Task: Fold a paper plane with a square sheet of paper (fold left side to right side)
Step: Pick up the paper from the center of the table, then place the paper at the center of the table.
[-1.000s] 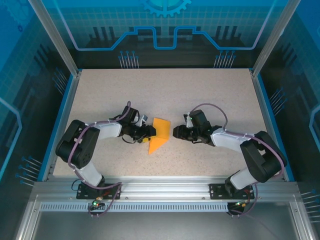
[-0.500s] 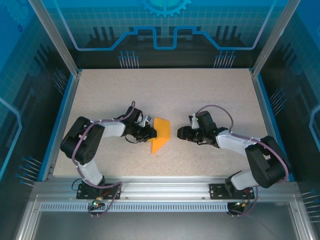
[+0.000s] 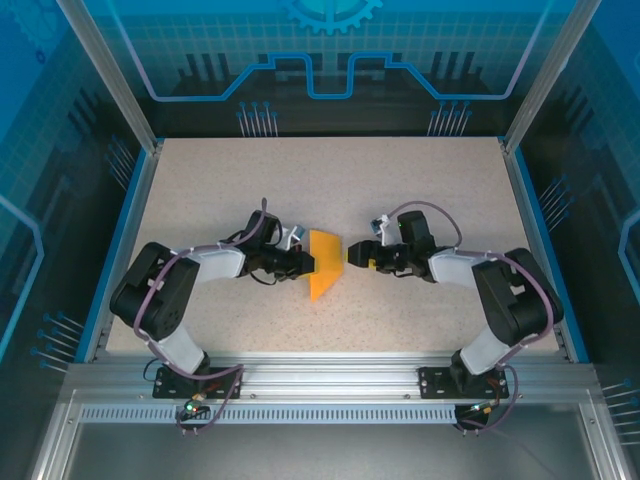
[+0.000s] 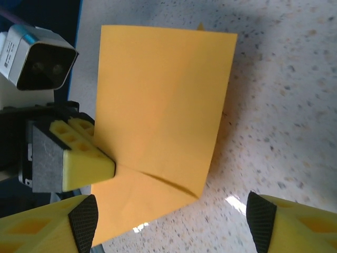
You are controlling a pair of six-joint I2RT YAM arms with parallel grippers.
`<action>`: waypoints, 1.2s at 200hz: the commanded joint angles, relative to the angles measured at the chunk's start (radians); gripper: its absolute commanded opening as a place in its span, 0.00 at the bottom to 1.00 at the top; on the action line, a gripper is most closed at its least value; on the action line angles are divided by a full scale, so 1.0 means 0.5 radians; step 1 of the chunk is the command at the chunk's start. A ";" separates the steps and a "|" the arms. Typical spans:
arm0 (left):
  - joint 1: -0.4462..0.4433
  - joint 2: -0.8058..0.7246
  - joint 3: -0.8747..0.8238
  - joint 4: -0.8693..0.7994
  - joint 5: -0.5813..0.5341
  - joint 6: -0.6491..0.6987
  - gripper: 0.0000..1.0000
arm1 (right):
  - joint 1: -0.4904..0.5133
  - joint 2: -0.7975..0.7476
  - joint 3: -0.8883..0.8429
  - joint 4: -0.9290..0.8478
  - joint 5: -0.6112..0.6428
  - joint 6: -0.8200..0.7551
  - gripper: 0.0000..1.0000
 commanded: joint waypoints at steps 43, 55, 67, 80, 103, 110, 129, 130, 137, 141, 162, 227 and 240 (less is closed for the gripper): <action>-0.015 -0.277 -0.083 0.041 0.171 0.024 0.11 | -0.015 0.313 0.092 0.570 -0.361 0.165 0.77; -0.015 -0.295 -0.084 0.036 0.177 0.024 0.11 | -0.012 0.328 0.099 0.613 -0.380 0.182 0.77; -0.014 -0.297 -0.082 0.035 0.175 0.023 0.11 | -0.004 0.330 0.107 0.625 -0.387 0.190 0.75; -0.015 -0.288 -0.080 0.045 0.186 0.017 0.11 | -0.001 0.336 0.115 0.649 -0.409 0.206 0.73; -0.022 -0.289 -0.081 0.058 0.198 0.014 0.11 | 0.003 0.357 0.122 0.753 -0.451 0.290 0.68; -0.026 -0.288 -0.078 0.063 0.200 0.014 0.11 | 0.006 0.361 0.124 0.770 -0.459 0.307 0.67; -0.033 -0.286 -0.080 0.072 0.204 0.011 0.11 | 0.006 0.356 0.127 0.777 -0.460 0.321 0.64; -0.032 -0.286 -0.079 0.072 0.203 0.009 0.11 | 0.006 0.356 0.126 0.776 -0.459 0.323 0.63; -0.035 -0.285 -0.078 0.072 0.205 0.011 0.11 | 0.006 0.354 0.127 0.774 -0.457 0.324 0.61; -0.036 -0.282 -0.076 0.072 0.203 0.009 0.11 | 0.006 0.351 0.128 0.774 -0.462 0.324 0.61; -0.041 -0.271 -0.076 0.076 0.203 0.016 0.11 | 0.003 0.334 0.127 0.764 -0.467 0.324 0.54; -0.049 -0.173 -0.085 0.123 0.195 0.017 0.11 | -0.052 0.159 0.096 0.521 -0.425 0.193 0.35; -0.050 -0.150 -0.085 0.129 0.196 0.020 0.11 | -0.063 0.126 0.089 0.480 -0.418 0.170 0.33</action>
